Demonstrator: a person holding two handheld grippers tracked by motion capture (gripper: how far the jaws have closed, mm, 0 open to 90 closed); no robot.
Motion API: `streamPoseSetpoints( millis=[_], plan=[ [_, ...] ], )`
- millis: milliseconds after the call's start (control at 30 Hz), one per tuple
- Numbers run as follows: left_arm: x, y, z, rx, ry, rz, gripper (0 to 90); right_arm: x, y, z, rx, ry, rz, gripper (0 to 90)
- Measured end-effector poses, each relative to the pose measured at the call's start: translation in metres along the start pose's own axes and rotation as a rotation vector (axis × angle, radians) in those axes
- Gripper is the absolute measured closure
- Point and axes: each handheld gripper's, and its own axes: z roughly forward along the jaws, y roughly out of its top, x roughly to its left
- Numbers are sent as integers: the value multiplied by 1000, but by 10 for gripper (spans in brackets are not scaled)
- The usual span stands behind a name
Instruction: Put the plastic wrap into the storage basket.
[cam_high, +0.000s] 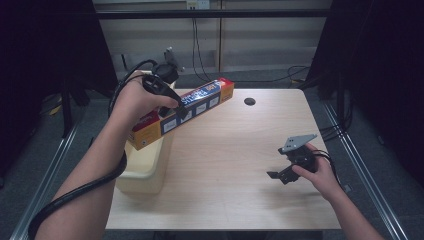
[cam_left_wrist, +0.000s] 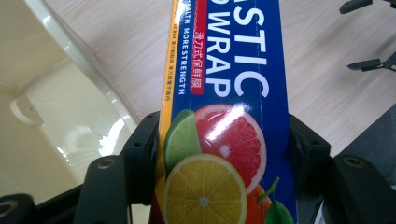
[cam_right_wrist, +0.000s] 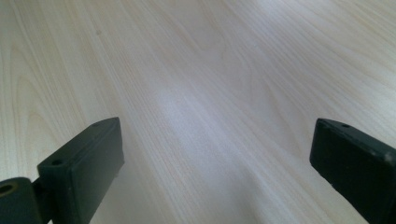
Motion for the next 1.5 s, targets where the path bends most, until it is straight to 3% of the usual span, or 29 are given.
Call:
streamPoseSetpoints(
  millis=[300,433,733,967,1133,1500],
  plan=[
    [7,-8,-7,7,4,-27,402,1,2,2,2,0,-5,29],
    [13,-13,-12,-1,9,-58,402,0,2,3,0,8,-11,29],
    [22,-20,-18,17,26,-71,404,1,2,3,4,15,-7,29],
    [26,-28,-25,-10,23,-118,404,1,2,4,10,-2,-11,29],
    [30,-32,-29,-8,24,-147,404,2,4,5,11,17,-18,29],
    [38,-41,-38,-21,53,-200,404,2,4,8,23,5,-27,29]
  ],
)
